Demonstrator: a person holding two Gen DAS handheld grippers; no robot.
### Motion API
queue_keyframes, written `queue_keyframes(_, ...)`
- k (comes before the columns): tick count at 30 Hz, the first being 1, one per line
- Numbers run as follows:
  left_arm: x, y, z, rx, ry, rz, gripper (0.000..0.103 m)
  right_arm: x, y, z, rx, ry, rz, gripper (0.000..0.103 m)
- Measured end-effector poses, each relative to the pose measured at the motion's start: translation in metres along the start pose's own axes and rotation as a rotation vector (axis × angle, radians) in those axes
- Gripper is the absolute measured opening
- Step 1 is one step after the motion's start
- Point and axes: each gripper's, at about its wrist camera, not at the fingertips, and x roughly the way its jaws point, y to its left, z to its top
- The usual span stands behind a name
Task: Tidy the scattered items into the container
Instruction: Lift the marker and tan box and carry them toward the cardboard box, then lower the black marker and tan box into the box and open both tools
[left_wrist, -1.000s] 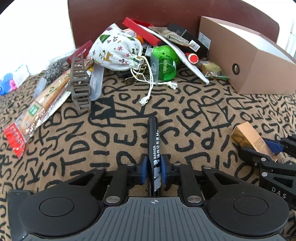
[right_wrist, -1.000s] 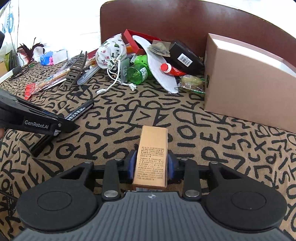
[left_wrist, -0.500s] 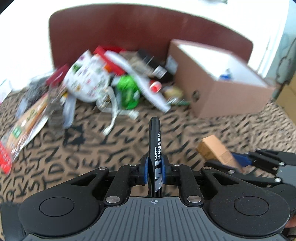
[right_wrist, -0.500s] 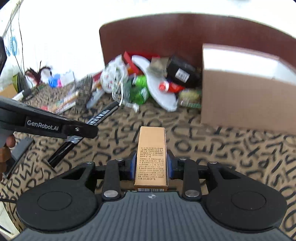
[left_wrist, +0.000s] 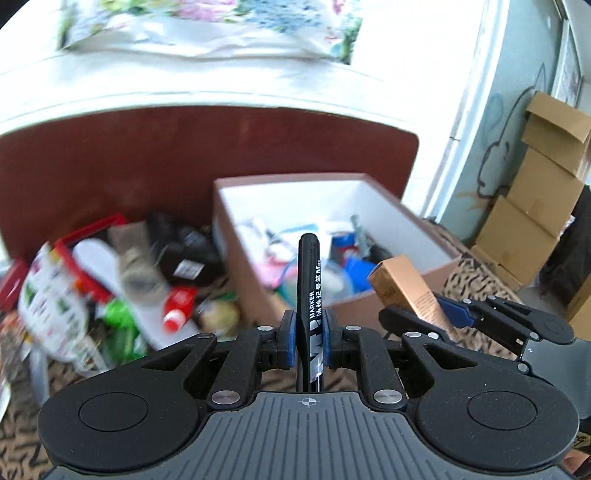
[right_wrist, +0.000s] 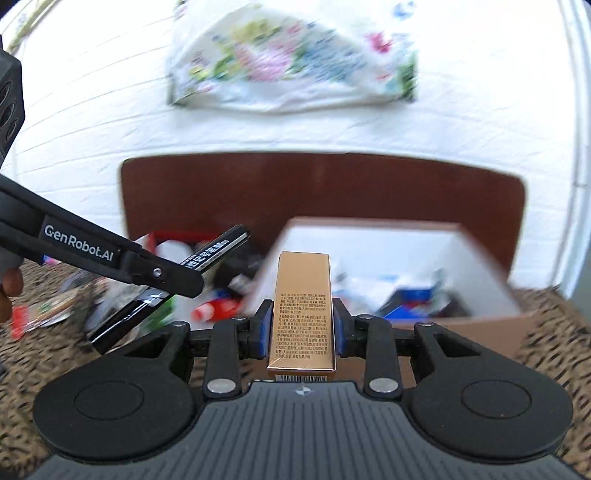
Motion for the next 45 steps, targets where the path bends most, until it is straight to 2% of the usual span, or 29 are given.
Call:
queue_keyframes(6,0.049,-0.019,0.045,-0.006,0.015,-0.051,0.010,0.029,-0.048,0.020,0.011,-0.026,-0.108,0.035)
queue_keyframes(9,0.081,-0.026,0.062,-0.004,0.024,-0.046,0.010,0.049,-0.070,0.028,0.004,-0.015,-0.155,0.035)
queue_keyframes(13,0.125,-0.034,0.077,0.009,0.068,-0.073,0.010,0.080,-0.096,0.027,-0.020,0.036,-0.204,0.035)
queue_keyframes(16,0.159,-0.040,0.085,0.033,0.092,-0.066,0.010,0.105,-0.112,0.021,-0.032,0.091,-0.232,0.035)
queue_keyframes(24,0.224,-0.039,0.091,0.039,0.158,-0.077,0.010,0.157,-0.134,0.019,-0.060,0.176,-0.252,0.036)
queue_keyframes(25,0.229,-0.037,0.092,0.038,0.160,-0.079,0.015,0.161,-0.136,0.020,-0.058,0.181,-0.248,0.036)
queue_keyframes(26,0.231,-0.035,0.091,0.041,0.158,-0.082,0.033,0.165,-0.137,0.021,-0.052,0.185,-0.242,0.036)
queue_keyframes(27,0.230,-0.033,0.089,0.044,0.149,-0.089,0.046,0.166,-0.139,0.022,-0.044,0.185,-0.237,0.038)
queue_keyframes(28,0.227,-0.031,0.087,0.046,0.135,-0.102,0.075,0.165,-0.140,0.022,-0.039,0.174,-0.236,0.056)
queue_keyframes(29,0.221,-0.029,0.085,0.047,0.117,-0.122,0.087,0.161,-0.139,0.021,-0.036,0.156,-0.248,0.077)
queue_keyframes(30,0.213,-0.027,0.082,0.048,0.089,-0.126,0.096,0.156,-0.137,0.021,-0.038,0.134,-0.270,0.080)
queue_keyframes(33,0.191,-0.029,0.074,0.114,0.033,-0.109,0.097,0.142,-0.131,0.019,-0.058,0.099,-0.285,0.085)
queue_keyframes(35,0.178,-0.030,0.068,0.125,0.017,-0.091,0.099,0.130,-0.125,0.019,-0.044,0.081,-0.258,0.099)
queue_keyframes(36,0.172,-0.030,0.065,0.120,0.006,-0.075,0.100,0.123,-0.122,0.019,-0.036,0.068,-0.245,0.102)
queue_keyframes(45,0.141,-0.024,0.044,0.069,0.019,-0.014,0.102,0.093,-0.094,0.019,-0.036,0.079,-0.200,0.103)
